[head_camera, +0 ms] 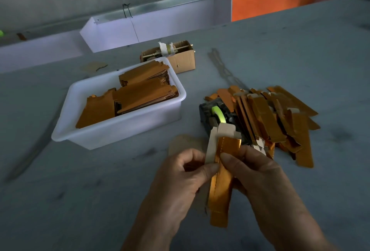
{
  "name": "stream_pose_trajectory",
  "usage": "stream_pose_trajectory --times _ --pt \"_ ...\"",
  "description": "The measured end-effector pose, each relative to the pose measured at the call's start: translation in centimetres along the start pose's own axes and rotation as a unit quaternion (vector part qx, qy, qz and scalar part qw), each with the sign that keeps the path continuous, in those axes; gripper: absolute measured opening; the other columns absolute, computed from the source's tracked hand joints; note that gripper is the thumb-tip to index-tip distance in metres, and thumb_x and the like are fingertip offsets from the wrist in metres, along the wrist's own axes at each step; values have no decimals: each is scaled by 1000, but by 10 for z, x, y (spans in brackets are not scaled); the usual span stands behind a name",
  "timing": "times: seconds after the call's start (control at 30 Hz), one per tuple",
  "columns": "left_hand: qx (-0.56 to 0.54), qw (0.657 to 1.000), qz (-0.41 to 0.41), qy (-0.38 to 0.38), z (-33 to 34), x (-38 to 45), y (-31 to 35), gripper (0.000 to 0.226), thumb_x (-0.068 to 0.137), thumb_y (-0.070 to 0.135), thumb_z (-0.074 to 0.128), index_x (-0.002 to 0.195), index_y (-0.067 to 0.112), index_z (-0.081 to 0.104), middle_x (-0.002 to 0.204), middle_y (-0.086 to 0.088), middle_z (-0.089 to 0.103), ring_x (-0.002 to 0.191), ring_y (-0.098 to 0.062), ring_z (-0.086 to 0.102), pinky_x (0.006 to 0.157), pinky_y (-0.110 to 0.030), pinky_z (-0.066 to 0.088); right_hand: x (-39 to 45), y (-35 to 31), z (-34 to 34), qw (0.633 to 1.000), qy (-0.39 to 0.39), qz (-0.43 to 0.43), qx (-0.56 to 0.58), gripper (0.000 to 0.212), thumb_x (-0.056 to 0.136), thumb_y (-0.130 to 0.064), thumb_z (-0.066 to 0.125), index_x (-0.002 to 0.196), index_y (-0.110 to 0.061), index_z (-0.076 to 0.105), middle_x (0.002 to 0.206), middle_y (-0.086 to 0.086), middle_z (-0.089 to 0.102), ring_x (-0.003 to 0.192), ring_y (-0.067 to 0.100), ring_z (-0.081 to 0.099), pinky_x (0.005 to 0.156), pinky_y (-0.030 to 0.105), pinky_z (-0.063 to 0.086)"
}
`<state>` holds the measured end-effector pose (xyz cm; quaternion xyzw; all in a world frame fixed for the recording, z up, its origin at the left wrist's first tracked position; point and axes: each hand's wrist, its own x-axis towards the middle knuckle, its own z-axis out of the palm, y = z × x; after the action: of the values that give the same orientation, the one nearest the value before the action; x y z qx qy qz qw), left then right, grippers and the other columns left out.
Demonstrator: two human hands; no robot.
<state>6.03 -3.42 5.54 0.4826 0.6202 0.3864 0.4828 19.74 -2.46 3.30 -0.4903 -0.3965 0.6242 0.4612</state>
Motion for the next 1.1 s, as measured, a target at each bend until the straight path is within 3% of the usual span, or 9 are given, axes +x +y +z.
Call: stream_pose_trajectory --times 0.2,0.3,0.4,0.63,0.73,0.8,0.87,0.97,1.1 --pt "46 985 70 149 13 -3 -1 13 75 19 80 74 28 71 69 11 70 61 2 64 51 -12 48 2 1 3 1000 25 1 16 30 64 -33 64 89 -16 70 82 5 73 78 19 71 69 31 57" --pt "270 920 188 211 22 -7 1 20 71 15 82 82 28 74 72 6 63 69 -11 64 57 -28 54 2 -2 6 998 27 16 51 16 75 -20 66 89 -14 71 82 6 74 75 18 71 66 28 56" --pt "483 820 234 200 39 -14 4 46 45 5 85 89 11 77 68 -5 58 61 -23 61 40 -25 43 0 -4 9 997 27 13 71 9 80 -17 63 83 -15 71 76 4 73 71 14 71 58 20 53" --pt "545 801 193 157 55 -20 3 62 30 27 95 89 15 78 69 -1 58 67 -16 56 32 -23 33 -1 -4 9 998 43 0 44 22 75 -33 66 81 -12 69 73 5 71 70 15 70 59 21 53" --pt "417 866 218 171 43 -19 -1 48 49 11 91 92 24 74 77 3 57 68 -13 60 43 -20 43 2 -7 3 998 56 -10 18 27 67 -37 62 80 -13 67 74 5 70 75 18 69 69 29 55" --pt "236 949 134 162 31 -14 3 23 77 12 77 86 30 68 81 9 62 73 -6 62 57 -18 51 4 -10 1 998 53 -17 -10 29 62 -41 61 78 -18 68 79 4 70 83 20 67 81 36 54" --pt "55 995 18 84 20 -9 2 14 85 14 70 80 26 68 75 3 70 70 -9 67 63 -26 57 4 -14 0 998 39 -30 -39 29 60 -44 61 77 -22 69 77 1 69 88 19 65 86 37 50" --pt "-19 999 -32 17 13 -6 7 17 85 11 68 75 25 71 65 -1 70 58 -15 65 58 -32 55 3 -22 -5 992 6 -44 -116 38 61 -50 59 76 -17 68 76 5 68 83 16 65 80 32 49" --pt "-91 991 -42 87 10 2 2 10 85 5 65 75 8 68 52 -2 58 39 -8 45 37 -17 36 14 -32 -31 978 70 -90 -174 31 73 -49 57 80 -22 68 72 -6 68 68 11 63 61 29 48"
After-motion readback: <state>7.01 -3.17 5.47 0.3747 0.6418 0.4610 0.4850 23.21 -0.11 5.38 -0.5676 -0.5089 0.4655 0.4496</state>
